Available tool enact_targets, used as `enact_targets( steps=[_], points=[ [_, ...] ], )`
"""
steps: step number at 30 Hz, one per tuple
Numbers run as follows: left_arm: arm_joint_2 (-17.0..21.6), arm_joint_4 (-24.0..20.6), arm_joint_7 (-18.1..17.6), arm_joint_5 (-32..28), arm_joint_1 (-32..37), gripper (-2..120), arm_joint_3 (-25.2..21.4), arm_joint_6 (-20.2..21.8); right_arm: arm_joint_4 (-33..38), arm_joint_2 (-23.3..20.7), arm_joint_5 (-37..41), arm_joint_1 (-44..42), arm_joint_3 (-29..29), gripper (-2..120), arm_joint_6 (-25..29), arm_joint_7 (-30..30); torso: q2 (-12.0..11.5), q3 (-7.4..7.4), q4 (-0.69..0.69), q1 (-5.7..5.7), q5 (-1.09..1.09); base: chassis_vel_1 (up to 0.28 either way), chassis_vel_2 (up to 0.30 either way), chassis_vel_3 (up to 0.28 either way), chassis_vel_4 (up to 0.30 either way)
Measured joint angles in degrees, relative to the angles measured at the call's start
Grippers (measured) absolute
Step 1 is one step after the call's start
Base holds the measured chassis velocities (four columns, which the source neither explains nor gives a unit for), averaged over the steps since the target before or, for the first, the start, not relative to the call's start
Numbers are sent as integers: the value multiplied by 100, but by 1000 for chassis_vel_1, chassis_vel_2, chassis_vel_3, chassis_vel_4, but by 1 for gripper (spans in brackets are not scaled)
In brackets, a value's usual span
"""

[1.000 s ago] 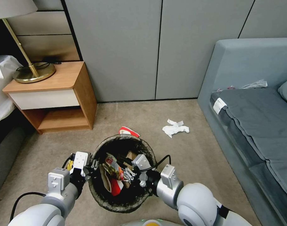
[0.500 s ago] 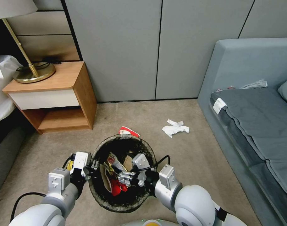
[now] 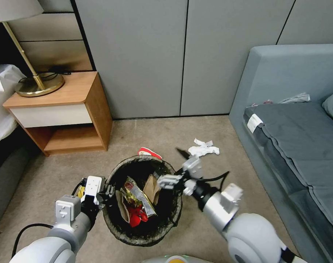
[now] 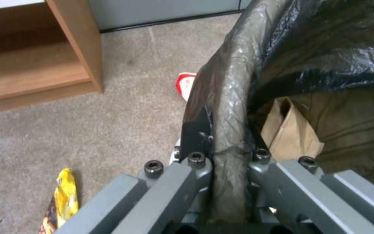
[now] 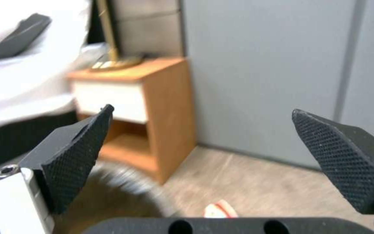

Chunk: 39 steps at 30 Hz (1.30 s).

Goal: Pick up the trash bin, then pick up the garbage from the floor and place it into the trash bin.

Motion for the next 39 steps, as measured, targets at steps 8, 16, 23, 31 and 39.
enact_targets(
  steps=[8,16,23,31,39],
  points=[
    [5,0,-1,-32,8,1,-25,-9,103,363,-529,-669,998,100,333,317,0,0,-1,0,-1,0,0,0,0],
    [-7,0,-2,-104,-2,1,-50,-12,-239,648,-1051,-1466,1904,100,865,554,0,0,-1,0,-1,0,0,0,0],
    [-2,0,-5,-137,13,1,-103,-12,-367,686,-1075,-1985,2383,100,1198,395,0,0,-1,0,-1,0,0,0,0],
    [-2,0,-6,-137,18,1,-109,-12,-434,920,-1240,-2241,2379,100,1477,374,0,0,0,0,-1,0,0,0,0],
    [-17,0,-7,-128,12,1,-94,-12,-460,1028,-1345,-2406,2377,100,1602,387,0,0,-1,0,-1,-35,37,32,-34]
  ],
)
